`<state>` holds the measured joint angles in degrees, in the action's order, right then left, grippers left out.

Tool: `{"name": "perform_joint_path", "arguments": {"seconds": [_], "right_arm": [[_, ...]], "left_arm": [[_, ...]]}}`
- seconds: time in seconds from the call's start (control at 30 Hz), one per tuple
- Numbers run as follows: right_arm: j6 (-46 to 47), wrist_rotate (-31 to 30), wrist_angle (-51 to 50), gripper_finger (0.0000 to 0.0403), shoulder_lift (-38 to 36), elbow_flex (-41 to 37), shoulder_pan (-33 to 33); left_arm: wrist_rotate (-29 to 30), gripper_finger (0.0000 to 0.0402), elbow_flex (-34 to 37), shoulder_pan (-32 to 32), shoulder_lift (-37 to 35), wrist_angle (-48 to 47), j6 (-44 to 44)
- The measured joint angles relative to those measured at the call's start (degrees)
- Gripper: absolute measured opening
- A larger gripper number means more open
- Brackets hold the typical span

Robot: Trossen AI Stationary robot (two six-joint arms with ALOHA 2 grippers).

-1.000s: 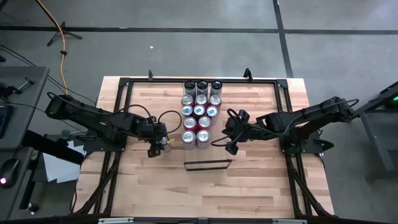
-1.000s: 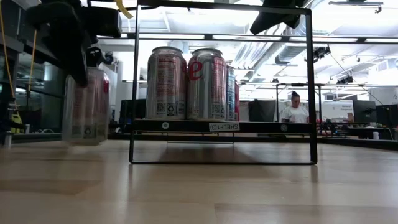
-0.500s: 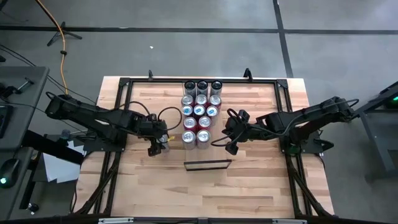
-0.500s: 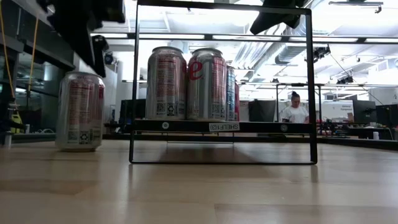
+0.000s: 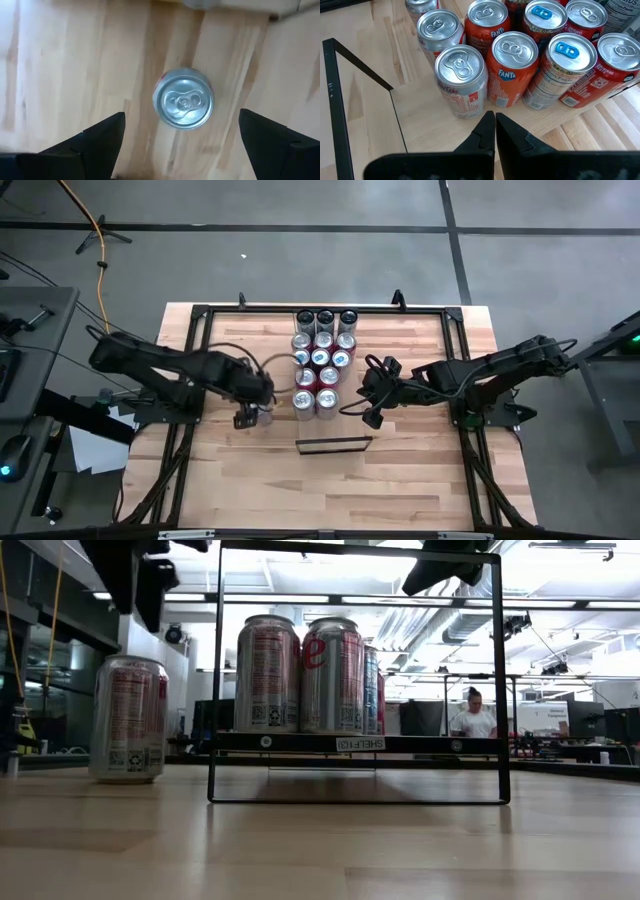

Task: Place canned beverage on shelf
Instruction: Put the red/silver soda can on the shelf aligned with the other red/silver soda cans

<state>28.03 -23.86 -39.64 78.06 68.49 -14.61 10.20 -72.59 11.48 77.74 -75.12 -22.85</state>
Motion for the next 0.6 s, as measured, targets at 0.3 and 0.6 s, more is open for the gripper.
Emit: {"name": "perform_joint_path", "arguments": {"seconds": [0.3,0.6], "right_arm": [[-0.1,0.0,-0.3,0.0000,0.0,0.0,0.0],[-1.5,0.0,-0.4,0.0000,0.0,0.0,0.0]], "left_arm": [[1.6,0.0325,1.5,2.5,3.4,1.9,11.5],[1.3,0.0323,7.1,2.4,2.1,6.6,12.0]]}}
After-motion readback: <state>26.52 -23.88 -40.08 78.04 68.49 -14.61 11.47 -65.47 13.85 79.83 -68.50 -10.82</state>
